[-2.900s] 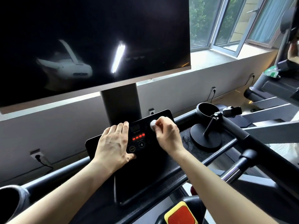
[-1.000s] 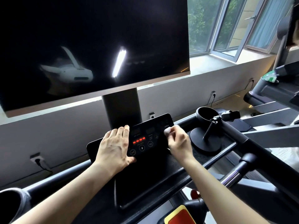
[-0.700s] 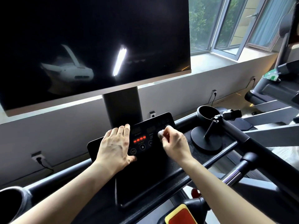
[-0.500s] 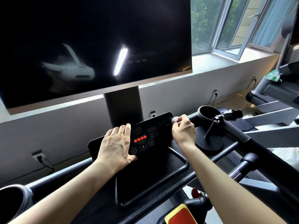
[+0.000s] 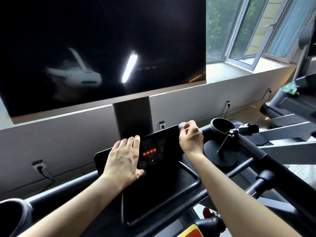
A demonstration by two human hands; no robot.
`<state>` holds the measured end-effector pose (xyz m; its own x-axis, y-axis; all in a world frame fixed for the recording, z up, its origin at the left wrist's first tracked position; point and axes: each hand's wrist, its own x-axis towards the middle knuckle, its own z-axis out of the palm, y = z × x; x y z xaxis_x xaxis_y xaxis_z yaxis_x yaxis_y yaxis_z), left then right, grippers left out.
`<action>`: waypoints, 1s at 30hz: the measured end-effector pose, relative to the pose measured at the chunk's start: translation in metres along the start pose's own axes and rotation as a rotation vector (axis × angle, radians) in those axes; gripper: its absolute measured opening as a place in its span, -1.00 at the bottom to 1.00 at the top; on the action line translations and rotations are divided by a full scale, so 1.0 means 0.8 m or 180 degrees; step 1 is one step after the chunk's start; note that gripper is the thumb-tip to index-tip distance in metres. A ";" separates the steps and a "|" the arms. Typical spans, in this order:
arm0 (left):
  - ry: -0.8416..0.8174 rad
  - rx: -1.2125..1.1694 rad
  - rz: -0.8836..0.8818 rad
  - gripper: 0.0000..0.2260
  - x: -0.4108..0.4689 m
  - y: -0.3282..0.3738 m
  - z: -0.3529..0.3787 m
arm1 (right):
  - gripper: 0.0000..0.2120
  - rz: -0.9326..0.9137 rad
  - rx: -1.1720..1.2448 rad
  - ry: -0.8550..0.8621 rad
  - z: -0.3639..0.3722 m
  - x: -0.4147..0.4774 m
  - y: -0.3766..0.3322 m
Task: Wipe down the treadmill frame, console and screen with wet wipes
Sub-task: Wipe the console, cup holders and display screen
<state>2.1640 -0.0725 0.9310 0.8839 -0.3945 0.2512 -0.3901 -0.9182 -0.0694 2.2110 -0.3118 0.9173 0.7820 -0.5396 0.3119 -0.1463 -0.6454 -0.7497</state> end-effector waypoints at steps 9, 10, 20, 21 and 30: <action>0.0019 0.0054 -0.0002 0.10 0.000 -0.001 0.001 | -0.90 -0.1134 0.0159 -0.0513 0.020 -0.051 -0.026; 0.0007 0.0047 -0.0004 0.10 -0.001 -0.001 0.001 | -0.90 -0.0874 0.0100 -0.0341 0.016 -0.037 -0.015; -0.0035 0.0000 -0.0005 0.10 0.000 -0.002 0.002 | -0.86 -0.1803 -0.0012 -0.1168 0.010 -0.112 -0.011; -0.0039 -0.0030 -0.0004 0.10 -0.001 -0.002 0.001 | -0.86 -0.1855 -0.0040 -0.1159 0.009 -0.109 -0.001; 0.0061 -0.0034 0.0052 0.10 -0.001 -0.003 0.007 | -0.97 -0.0195 -0.0009 -0.0175 -0.009 -0.064 0.042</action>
<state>2.1660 -0.0701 0.9256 0.8723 -0.4085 0.2686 -0.4072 -0.9111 -0.0635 2.1619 -0.3093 0.8804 0.8217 -0.4685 0.3246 -0.0986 -0.6778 -0.7286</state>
